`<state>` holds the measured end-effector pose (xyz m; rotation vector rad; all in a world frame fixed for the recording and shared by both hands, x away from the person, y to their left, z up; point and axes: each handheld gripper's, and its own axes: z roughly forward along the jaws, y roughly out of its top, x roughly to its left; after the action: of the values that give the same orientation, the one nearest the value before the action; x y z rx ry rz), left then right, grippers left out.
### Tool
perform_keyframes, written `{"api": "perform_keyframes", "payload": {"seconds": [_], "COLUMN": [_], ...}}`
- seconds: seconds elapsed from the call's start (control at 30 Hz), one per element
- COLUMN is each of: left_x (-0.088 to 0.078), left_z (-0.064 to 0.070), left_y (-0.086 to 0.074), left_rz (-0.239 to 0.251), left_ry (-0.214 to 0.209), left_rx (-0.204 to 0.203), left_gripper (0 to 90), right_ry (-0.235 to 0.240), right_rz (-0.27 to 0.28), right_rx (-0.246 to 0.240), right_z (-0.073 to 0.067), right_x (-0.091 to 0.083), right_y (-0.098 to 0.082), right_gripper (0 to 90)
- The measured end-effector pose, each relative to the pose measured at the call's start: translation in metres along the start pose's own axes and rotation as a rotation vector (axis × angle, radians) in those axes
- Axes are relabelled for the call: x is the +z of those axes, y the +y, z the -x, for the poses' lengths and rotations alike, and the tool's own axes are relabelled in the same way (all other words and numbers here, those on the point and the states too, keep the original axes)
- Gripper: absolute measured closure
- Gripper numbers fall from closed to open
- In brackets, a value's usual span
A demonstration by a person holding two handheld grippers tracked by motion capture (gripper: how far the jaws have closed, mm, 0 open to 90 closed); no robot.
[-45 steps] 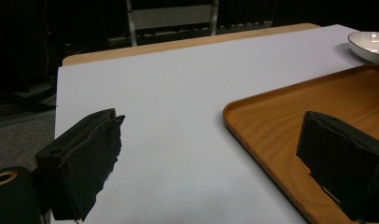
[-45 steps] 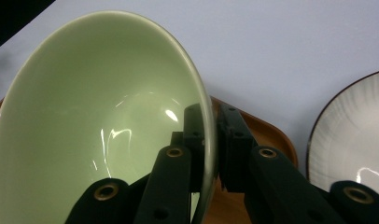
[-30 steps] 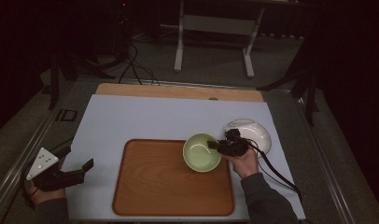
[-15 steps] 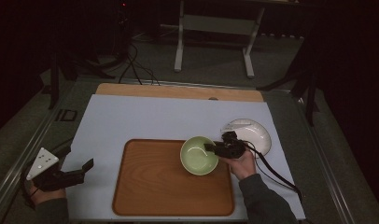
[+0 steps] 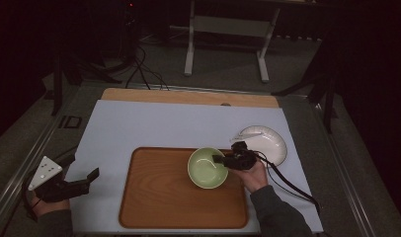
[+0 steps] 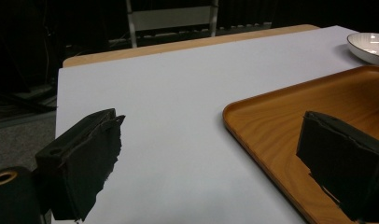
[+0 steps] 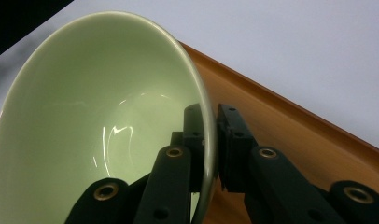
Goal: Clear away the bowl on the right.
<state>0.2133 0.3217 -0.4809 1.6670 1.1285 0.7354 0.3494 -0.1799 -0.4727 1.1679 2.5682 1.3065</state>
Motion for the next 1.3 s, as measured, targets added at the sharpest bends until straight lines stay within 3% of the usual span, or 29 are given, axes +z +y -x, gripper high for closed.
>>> {"api": "perform_keyframes", "payload": {"seconds": [1.3], "left_x": [0.000], "left_z": [0.000], "left_y": [0.000], "left_rz": [-0.001], "left_ry": [-0.001], "left_rx": [-0.001], "left_gripper": [6.2], "right_ry": [0.039], "right_rz": [-0.077], "right_rx": [-0.013], "right_z": [-0.002], "right_x": [0.026], "right_y": [-0.011], "right_gripper": [82.2]}}
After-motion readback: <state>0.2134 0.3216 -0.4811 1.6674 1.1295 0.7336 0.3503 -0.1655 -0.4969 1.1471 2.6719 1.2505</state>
